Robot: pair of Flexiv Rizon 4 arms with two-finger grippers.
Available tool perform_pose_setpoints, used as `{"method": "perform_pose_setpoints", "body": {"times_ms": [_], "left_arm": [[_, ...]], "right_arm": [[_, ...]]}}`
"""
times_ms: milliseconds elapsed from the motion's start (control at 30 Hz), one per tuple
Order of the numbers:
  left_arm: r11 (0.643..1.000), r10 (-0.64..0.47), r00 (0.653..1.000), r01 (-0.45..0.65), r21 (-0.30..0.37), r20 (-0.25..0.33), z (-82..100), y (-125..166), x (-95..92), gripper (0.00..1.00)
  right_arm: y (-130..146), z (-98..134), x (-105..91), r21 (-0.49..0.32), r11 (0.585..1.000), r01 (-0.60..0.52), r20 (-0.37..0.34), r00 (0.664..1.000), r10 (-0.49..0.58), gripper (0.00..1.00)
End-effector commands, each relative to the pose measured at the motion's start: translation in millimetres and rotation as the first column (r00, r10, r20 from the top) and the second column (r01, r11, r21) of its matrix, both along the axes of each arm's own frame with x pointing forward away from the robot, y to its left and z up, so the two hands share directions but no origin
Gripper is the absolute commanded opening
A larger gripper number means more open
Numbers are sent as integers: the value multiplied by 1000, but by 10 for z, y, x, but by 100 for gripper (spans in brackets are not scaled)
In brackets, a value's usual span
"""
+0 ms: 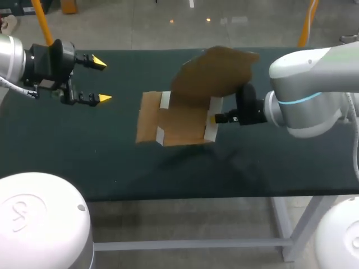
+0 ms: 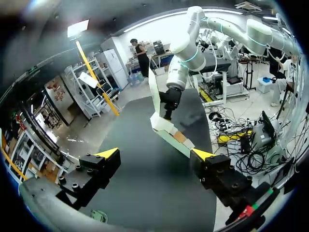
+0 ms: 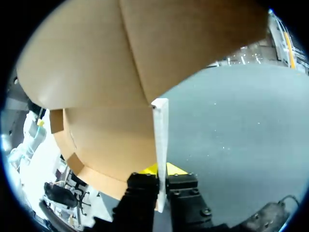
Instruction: Assemble the packaging by folding the flat box into shape, placing the metal phone stand inside, and closing the box properly
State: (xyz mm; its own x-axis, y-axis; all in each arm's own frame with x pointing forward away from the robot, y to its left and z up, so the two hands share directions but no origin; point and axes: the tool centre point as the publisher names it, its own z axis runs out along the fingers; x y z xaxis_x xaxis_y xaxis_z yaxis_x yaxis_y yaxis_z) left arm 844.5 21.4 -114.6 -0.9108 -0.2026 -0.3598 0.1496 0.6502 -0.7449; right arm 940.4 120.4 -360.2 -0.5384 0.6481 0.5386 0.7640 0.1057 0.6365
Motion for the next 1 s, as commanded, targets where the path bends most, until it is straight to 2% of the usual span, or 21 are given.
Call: {"method": "perform_pose_setpoints", "body": {"times_ms": [33, 433, 467, 600, 633, 867, 1000], "left_arm": [[1000, -2, 1000, 2, 5, -4, 23, 27, -17, 100], [1000, -2, 1000, 2, 5, -4, 23, 27, -17, 100], [999, -29, 1000, 29, 17, 11, 36, -4, -3, 100], [995, -60, 998, 57, 83, 36, 47, -34, 7, 100], [994, -72, 997, 70, 87, 27, 39, -32, 12, 100], [976, -146, 986, 156, 149, -75, -77, -4, 35, 100], [966, -164, 981, 181, 183, -103, -154, -3, 20, 100]], "right_arm": [[-55, -11, 80, -47, 994, -97, -98, 991, 92, 0], [-55, -11, 80, -47, 994, -97, -98, 991, 92, 0], [-6, -33, 59, -90, 993, -73, -116, 991, 63, 0], [0, -73, 46, -149, 988, -35, -214, 977, 2, 0], [-12, -85, 52, -167, 985, -39, -254, 967, -5, 0], [-93, -184, 55, -249, 968, -24, -353, 933, -67, 0], [-147, -219, 56, -283, 959, -15, -394, 913, -102, 0]]}}
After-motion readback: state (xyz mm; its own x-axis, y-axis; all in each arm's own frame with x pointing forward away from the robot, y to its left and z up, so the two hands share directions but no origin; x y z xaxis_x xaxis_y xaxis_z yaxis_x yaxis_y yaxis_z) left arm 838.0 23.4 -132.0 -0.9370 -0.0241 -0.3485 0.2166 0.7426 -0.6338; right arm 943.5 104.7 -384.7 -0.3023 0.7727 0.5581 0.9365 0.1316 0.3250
